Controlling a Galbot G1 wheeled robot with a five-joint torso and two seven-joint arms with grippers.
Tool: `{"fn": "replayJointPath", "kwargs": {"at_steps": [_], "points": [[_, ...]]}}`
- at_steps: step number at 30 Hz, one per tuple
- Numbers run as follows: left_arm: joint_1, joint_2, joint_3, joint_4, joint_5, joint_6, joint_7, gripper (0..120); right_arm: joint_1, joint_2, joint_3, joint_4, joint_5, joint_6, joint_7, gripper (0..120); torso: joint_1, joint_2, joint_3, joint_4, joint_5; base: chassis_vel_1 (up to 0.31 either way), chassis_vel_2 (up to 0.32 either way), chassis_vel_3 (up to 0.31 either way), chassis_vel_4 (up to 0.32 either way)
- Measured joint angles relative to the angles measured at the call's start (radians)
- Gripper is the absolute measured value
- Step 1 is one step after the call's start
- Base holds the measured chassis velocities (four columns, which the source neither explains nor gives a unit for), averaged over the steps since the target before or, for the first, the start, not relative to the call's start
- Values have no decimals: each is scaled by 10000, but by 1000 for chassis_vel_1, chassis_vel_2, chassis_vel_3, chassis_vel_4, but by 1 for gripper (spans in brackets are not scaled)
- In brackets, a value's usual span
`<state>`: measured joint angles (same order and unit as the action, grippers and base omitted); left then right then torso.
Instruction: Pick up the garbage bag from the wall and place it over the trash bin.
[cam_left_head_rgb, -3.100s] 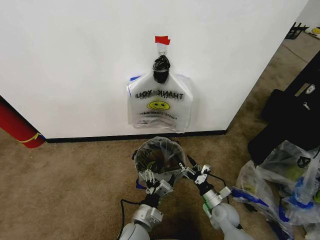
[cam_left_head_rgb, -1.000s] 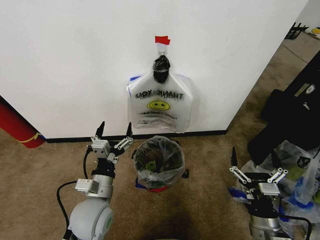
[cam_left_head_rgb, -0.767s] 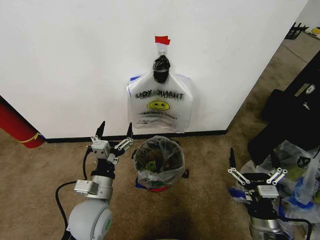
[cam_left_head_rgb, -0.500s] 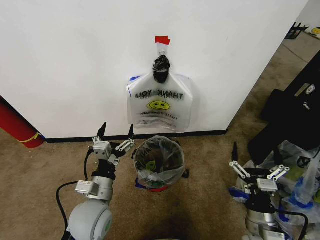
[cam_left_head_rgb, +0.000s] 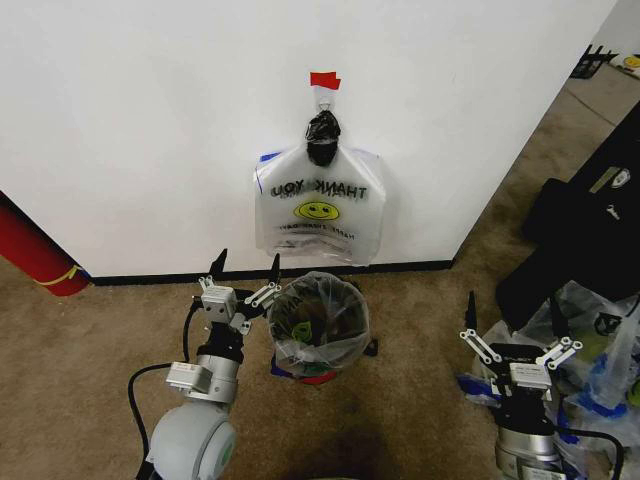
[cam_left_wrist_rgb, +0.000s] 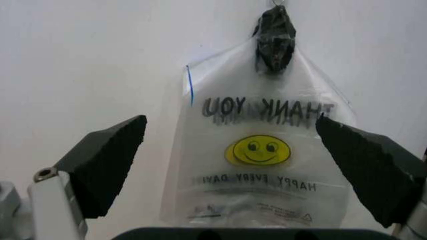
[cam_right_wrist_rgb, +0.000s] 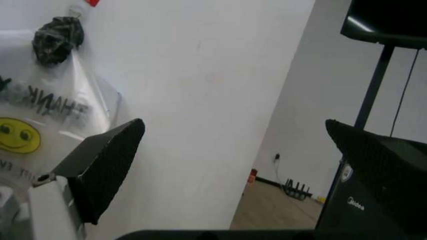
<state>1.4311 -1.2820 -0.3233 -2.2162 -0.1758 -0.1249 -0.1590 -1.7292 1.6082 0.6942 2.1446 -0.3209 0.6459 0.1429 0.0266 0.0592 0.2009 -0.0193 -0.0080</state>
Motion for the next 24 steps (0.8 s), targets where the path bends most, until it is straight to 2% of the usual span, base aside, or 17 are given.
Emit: {"fn": "replayJointPath", "kwargs": {"at_steps": [24], "points": [[-262, 351, -33, 52, -390, 20, -129, 100, 99, -1, -188, 167, -605, 91, -608, 100, 0, 0, 0, 0, 0, 0, 0, 0, 0]]}}
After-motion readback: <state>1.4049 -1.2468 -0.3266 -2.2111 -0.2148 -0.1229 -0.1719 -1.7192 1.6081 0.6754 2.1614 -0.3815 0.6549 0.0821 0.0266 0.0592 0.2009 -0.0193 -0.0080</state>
